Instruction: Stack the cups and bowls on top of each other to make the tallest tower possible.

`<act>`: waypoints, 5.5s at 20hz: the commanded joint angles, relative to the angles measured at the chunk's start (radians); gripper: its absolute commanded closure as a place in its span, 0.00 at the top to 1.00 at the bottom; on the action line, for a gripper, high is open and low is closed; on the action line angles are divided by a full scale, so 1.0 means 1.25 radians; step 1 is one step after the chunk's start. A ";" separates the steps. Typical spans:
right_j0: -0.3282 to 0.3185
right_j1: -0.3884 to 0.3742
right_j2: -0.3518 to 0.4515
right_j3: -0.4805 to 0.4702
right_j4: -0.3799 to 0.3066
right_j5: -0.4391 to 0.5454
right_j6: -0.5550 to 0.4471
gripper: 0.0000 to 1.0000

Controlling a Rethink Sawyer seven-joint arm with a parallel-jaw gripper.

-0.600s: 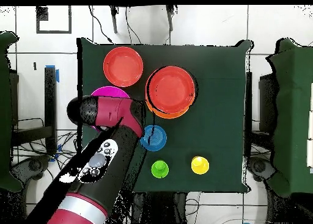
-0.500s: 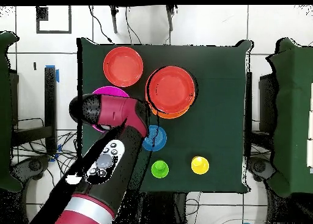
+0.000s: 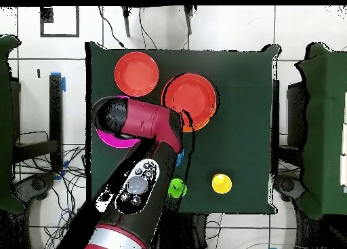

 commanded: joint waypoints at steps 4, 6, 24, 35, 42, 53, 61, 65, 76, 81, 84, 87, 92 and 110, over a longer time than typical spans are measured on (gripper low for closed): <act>0.004 -0.004 0.106 0.050 0.014 0.055 0.119 1.00; 0.004 -0.003 0.107 0.047 0.017 0.064 0.126 1.00; 0.026 -0.035 0.123 0.141 0.047 0.026 0.136 1.00; 0.052 -0.042 0.142 0.230 0.056 -0.067 0.130 1.00; 0.047 -0.028 0.152 0.239 0.052 -0.100 0.115 1.00; 0.011 0.014 0.188 0.283 0.039 -0.213 0.092 1.00; 0.005 0.010 0.189 0.290 0.024 -0.221 0.088 1.00; -0.010 0.017 0.196 0.298 0.016 -0.239 0.075 1.00; 0.010 0.004 0.186 0.309 0.008 -0.224 0.085 1.00; 0.007 0.005 0.189 0.319 0.002 -0.238 0.077 1.00; 0.001 0.008 0.189 0.321 -0.001 -0.244 0.072 1.00; -0.008 0.012 0.190 0.319 -0.005 -0.248 0.064 1.00; -0.015 0.009 0.192 0.325 -0.008 -0.254 0.056 1.00; -0.032 0.029 0.210 0.352 -0.030 -0.327 0.056 1.00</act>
